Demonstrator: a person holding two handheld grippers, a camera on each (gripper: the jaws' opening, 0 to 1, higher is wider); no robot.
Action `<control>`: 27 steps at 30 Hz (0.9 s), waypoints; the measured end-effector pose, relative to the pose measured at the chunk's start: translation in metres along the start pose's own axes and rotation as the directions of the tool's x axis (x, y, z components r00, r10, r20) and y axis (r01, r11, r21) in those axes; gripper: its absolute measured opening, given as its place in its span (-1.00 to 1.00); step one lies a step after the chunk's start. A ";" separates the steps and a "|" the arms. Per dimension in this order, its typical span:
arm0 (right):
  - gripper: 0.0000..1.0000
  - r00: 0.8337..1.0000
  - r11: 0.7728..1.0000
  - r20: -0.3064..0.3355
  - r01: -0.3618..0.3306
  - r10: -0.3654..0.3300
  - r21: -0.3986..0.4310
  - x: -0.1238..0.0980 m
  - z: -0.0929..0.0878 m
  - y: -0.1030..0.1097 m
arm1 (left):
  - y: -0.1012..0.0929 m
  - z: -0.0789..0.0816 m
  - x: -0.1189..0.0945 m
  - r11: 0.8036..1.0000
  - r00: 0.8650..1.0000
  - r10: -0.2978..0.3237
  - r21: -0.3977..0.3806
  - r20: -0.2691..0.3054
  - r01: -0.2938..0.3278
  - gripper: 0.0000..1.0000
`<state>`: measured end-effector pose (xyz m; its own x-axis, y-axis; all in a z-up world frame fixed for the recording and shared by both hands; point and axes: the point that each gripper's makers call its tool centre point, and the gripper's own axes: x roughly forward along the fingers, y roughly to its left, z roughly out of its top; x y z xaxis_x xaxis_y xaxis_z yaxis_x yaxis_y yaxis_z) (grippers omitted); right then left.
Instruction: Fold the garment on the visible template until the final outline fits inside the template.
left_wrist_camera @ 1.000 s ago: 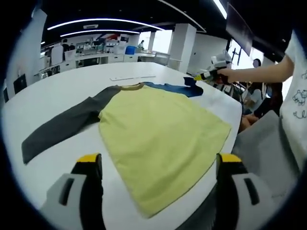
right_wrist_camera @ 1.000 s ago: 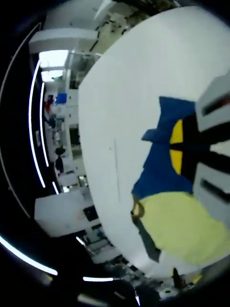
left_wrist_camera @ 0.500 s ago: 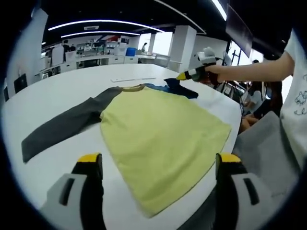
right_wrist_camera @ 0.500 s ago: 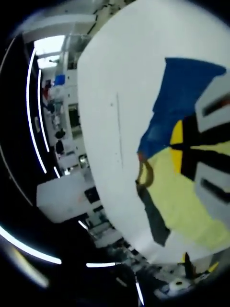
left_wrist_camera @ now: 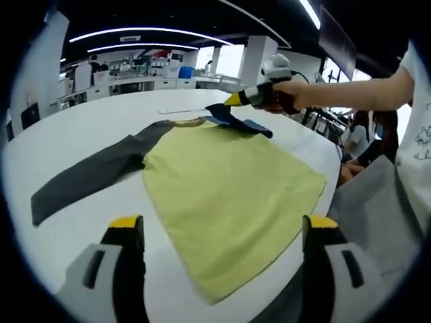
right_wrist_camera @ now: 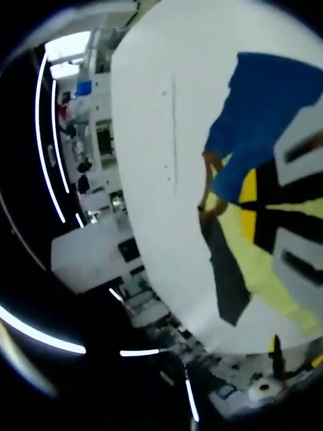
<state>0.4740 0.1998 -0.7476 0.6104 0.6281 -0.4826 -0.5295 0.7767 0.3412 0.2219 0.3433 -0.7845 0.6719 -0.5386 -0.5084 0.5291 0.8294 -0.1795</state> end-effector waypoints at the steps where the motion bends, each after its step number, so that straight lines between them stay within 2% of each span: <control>1: -1.00 1.000 1.000 -0.003 -0.008 0.008 -0.010 0.002 0.000 0.005 | 0.000 0.000 0.000 1.000 1.000 0.000 0.000 -0.002 0.000 0.89; 16: -1.00 0.991 0.990 -0.033 -0.130 0.128 -0.050 0.050 0.000 0.076 | 0.006 -0.007 0.000 1.000 1.000 0.007 -0.001 -0.012 -0.007 0.88; 21: -1.00 0.987 0.986 -0.040 -0.160 0.158 -0.052 0.062 0.001 0.090 | 0.004 -0.006 0.000 1.000 1.000 0.011 0.001 -0.015 -0.011 0.88; 27: -1.00 0.980 0.979 -0.065 -0.192 0.188 -0.069 0.075 -0.009 0.110 | 0.006 -0.007 0.000 1.000 1.000 0.020 -0.004 -0.013 -0.020 0.88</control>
<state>0.4569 0.3320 -0.7534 0.4606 0.7582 -0.4614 -0.6760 0.6366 0.3712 0.2218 0.3491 -0.7912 0.6754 -0.5201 -0.5228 0.5136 0.8405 -0.1727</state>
